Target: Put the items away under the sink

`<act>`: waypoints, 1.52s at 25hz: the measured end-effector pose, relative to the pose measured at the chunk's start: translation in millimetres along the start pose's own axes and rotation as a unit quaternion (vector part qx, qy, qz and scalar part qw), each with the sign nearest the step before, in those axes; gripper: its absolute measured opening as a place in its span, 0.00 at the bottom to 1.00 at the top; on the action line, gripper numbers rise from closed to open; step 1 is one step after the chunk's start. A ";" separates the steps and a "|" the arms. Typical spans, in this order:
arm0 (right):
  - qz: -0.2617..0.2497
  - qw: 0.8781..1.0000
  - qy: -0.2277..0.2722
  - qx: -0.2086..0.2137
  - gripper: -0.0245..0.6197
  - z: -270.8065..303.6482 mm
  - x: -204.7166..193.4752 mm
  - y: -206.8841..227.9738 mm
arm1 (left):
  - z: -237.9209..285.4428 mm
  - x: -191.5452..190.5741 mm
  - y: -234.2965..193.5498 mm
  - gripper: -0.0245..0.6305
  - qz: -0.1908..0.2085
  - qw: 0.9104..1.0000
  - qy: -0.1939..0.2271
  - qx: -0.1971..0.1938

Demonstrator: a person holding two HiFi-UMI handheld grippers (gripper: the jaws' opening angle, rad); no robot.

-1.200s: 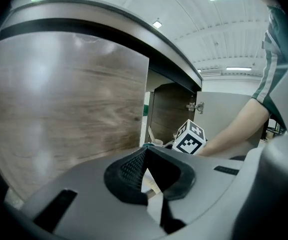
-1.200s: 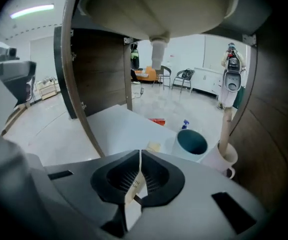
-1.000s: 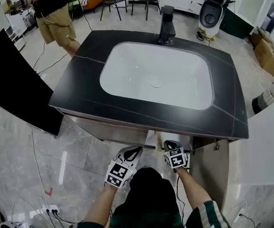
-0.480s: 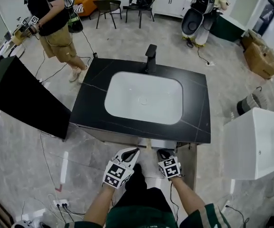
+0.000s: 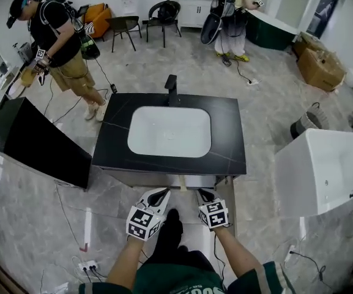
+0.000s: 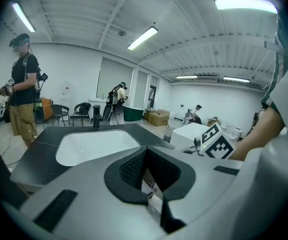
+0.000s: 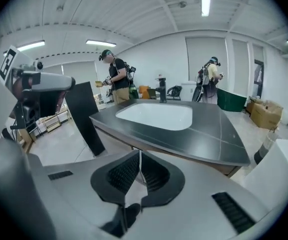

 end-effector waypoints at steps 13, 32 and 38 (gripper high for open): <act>0.006 0.993 0.097 -0.070 0.11 -130.0 50.6 -43.2 | -64.7 52.6 67.6 0.05 0.031 0.999 0.034 -0.023; -0.017 0.975 0.191 -0.111 0.11 -161.2 128.9 -143.5 | -144.1 68.9 38.2 0.05 0.071 0.994 0.050 -0.064; -0.014 0.975 0.185 -0.124 0.11 -163.1 131.4 -154.9 | -150.1 66.1 33.5 0.05 0.069 0.993 0.048 -0.080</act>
Point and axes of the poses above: the fingertips, and each gripper's own axes: z forward along the fingers, y to its right, x out of its top, the point moved 1 cm from there along -z, backward along the fingers, and after that the axes turned 4 degrees about -z, right-handed, at the moved point
